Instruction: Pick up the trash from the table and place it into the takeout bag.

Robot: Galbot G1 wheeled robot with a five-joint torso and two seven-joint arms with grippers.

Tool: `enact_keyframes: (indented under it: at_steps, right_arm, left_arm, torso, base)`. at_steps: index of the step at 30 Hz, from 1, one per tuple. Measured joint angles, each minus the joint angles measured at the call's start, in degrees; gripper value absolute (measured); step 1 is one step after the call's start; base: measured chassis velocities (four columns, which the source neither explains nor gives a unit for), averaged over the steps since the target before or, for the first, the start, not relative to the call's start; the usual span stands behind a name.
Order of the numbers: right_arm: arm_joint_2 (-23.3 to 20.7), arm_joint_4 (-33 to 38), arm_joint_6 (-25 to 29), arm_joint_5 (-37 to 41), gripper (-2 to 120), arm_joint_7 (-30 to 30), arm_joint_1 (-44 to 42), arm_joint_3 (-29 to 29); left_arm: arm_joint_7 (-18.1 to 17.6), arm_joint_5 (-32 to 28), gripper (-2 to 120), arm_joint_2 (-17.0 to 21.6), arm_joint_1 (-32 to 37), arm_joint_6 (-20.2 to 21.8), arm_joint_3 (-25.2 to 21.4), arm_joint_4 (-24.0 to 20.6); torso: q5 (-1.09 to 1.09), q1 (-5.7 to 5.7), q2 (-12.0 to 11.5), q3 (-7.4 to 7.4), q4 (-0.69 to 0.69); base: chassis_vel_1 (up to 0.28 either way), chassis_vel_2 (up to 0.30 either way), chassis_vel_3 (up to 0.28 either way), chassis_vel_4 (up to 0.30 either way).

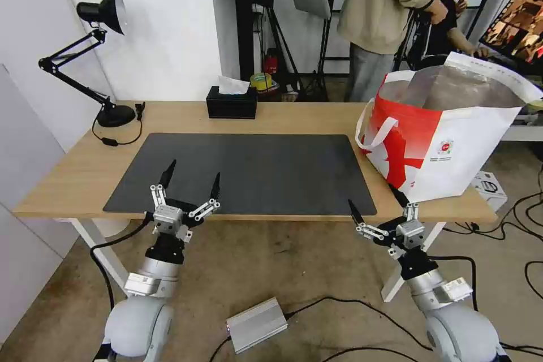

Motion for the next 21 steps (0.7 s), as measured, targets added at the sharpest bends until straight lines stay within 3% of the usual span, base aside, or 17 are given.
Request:
enact_keyframes:
  at_steps: [21]
  right_arm:
    - [0.0,0.0,0.0,0.0,100,0.0,0.0,0.0]
  left_arm:
    - [0.9,1.9,96,-2.7,5.5,-6.1,-1.8,0.4]
  torso:
    - [0.0,0.0,0.0,0.0,0.0]
  base:
    - [0.0,0.0,0.0,0.0]
